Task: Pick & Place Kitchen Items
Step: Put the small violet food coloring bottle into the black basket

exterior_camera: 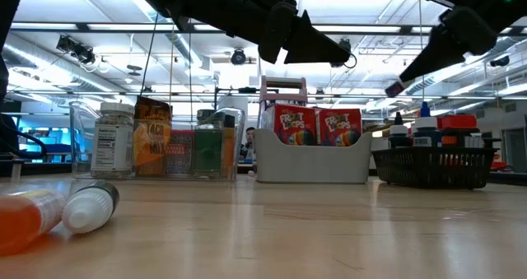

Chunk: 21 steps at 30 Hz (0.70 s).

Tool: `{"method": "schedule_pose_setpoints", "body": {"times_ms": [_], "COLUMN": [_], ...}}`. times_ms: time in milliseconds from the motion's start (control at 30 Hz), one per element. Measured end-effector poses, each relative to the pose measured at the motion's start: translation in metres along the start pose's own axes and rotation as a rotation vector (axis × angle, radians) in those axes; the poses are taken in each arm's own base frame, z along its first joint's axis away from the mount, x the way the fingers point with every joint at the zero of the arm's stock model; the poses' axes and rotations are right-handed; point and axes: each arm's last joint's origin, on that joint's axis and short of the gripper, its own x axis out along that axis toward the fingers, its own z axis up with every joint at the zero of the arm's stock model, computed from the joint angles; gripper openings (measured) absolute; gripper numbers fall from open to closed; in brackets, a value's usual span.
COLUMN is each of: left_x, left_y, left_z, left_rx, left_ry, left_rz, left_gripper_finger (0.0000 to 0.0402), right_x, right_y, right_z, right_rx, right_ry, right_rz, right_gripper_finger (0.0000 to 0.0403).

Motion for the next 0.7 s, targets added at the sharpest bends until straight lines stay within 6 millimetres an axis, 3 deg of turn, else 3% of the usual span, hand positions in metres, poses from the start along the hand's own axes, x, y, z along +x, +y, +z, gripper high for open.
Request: {"method": "schedule_pose_setpoints", "body": {"times_ms": [200, 700], "left_x": [0.0, 0.0], "left_y": [0.0, 0.0], "left_z": [0.0, 0.0], "left_rx": [-0.002, -0.029], "left_ry": [-0.002, -0.001], "left_rz": [0.001, 0.0], "left_gripper_finger": [0.0215, 0.0215], "right_x": [-0.004, -0.002], "right_y": [-0.016, -0.016], "right_z": [-0.008, -0.014], "right_rx": [0.074, 0.125], "right_ry": [0.117, 0.174], "right_rz": [0.024, -0.005], "right_gripper_finger": [0.0059, 0.006]}}
